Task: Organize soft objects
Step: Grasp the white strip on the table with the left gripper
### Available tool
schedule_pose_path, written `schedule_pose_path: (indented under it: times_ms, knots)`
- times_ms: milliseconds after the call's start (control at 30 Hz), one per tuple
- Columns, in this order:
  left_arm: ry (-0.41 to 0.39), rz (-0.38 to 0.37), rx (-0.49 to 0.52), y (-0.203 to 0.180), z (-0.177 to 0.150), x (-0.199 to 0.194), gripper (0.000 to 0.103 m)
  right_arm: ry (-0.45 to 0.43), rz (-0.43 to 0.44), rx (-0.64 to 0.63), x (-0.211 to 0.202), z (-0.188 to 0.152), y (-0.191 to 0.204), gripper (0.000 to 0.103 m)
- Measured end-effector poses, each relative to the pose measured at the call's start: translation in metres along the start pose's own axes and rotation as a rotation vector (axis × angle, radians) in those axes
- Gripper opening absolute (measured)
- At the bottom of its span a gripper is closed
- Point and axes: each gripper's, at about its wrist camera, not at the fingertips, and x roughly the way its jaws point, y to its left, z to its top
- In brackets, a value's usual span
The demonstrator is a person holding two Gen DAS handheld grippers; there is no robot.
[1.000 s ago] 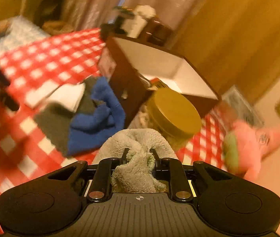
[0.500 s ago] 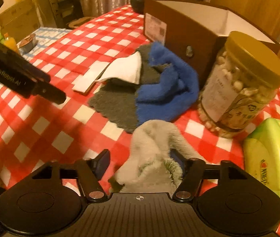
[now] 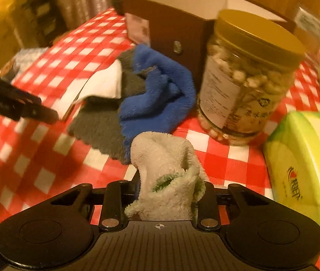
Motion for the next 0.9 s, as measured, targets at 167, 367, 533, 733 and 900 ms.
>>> schedule_pose_path:
  times_ms: [167, 367, 533, 733, 900]
  knots:
    - [-0.021, 0.051, 0.053, -0.004, 0.003, 0.013, 0.055, -0.003, 0.027, 0.046, -0.002, 0.002, -0.007, 0.031]
    - [-0.028, 0.089, 0.105, 0.005, -0.002, 0.010, 0.024, -0.006, 0.043, 0.063, -0.002, 0.001, -0.010, 0.032]
    - [-0.005, 0.093, 0.087, 0.019, -0.006, 0.003, 0.025, -0.006, 0.046, 0.056, -0.001, 0.001, -0.010, 0.032]
    - [-0.006, 0.108, 0.085, 0.019, -0.003, 0.006, 0.026, -0.004, 0.046, 0.038, 0.002, 0.003, -0.009, 0.032]
    - [-0.004, 0.119, 0.092, 0.017, -0.002, 0.006, 0.024, -0.011, 0.046, 0.030, 0.002, 0.002, -0.009, 0.033]
